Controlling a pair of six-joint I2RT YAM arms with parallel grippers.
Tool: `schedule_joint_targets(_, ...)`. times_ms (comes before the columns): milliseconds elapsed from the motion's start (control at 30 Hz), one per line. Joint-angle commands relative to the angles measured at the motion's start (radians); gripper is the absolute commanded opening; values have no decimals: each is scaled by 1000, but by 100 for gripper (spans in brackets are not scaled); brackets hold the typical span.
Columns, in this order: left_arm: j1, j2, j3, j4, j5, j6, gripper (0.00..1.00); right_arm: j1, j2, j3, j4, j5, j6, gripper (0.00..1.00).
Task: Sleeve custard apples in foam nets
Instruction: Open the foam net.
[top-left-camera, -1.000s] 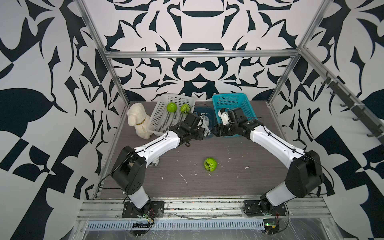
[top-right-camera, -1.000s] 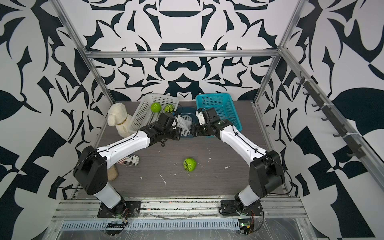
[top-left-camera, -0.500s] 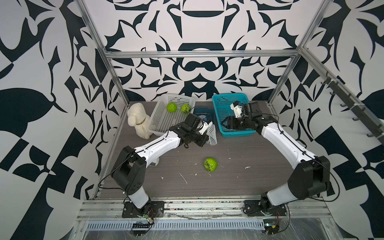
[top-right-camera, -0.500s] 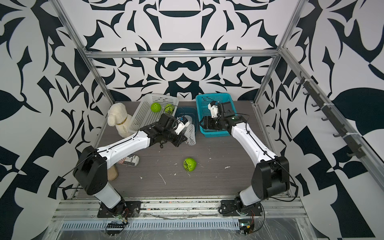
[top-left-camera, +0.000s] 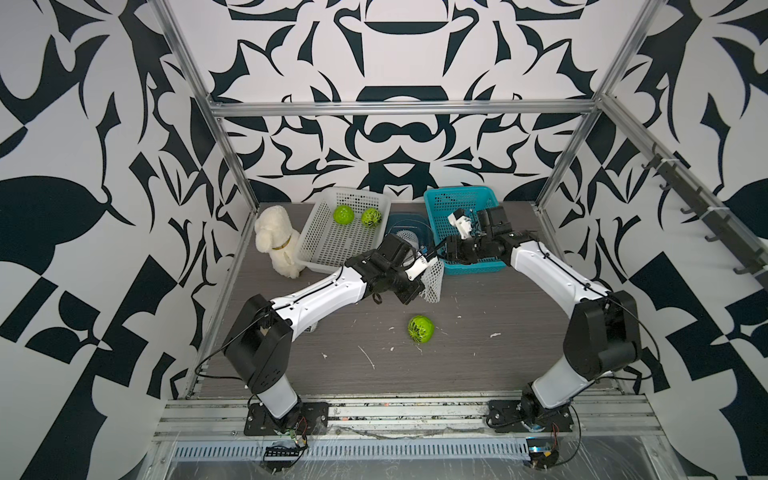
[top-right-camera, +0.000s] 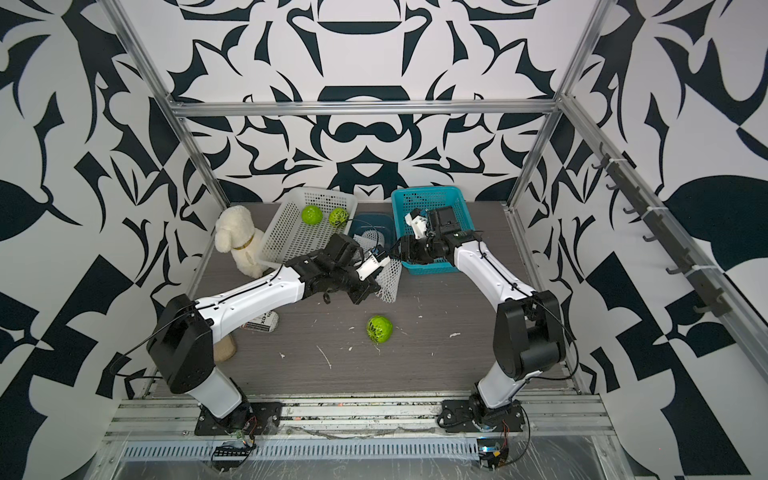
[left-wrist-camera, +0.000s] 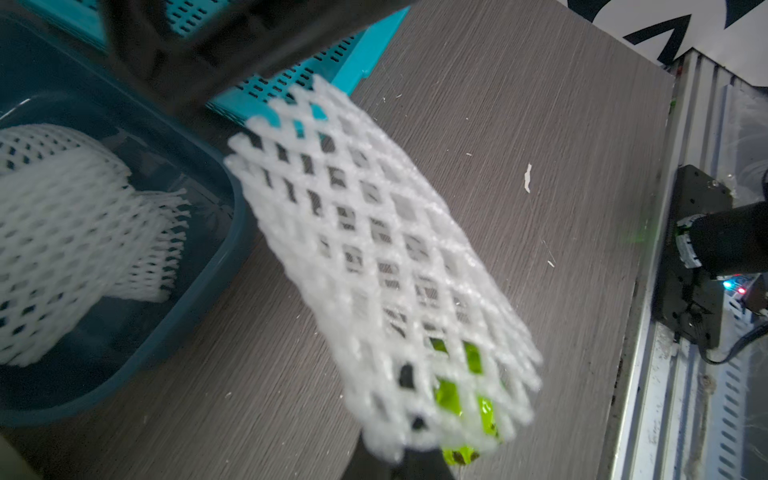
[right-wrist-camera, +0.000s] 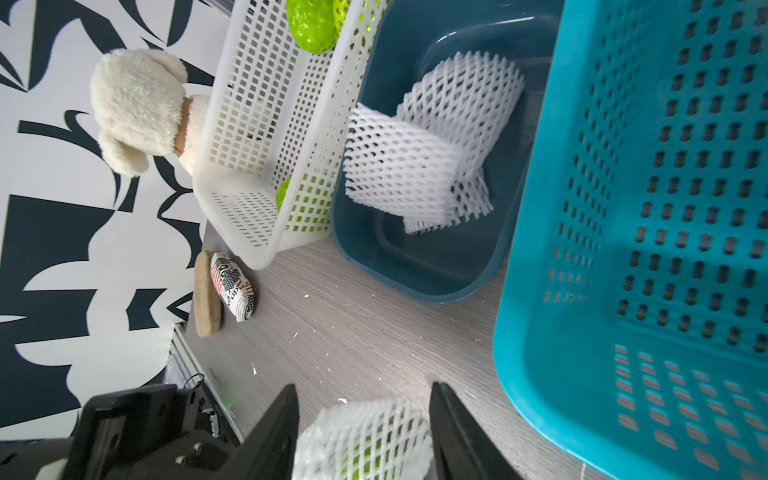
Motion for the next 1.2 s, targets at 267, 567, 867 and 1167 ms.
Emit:
schedule_joint_targets(267,5,24,13,4,-61,-13,0,0,-117,-62,7,-63,28,35)
schedule_joint_targets(567,13,35,13,7,-102,-50,0,2,-134,-71,-5,-81,38,6)
schedule_joint_targets(867,19,55,10,16,-140,-79,0,15,-150,-91,1,-115,51,36)
schedule_joint_targets(1167,32,54,5,27,-159,-108,0,26,-141,-114,6,-111,57,24)
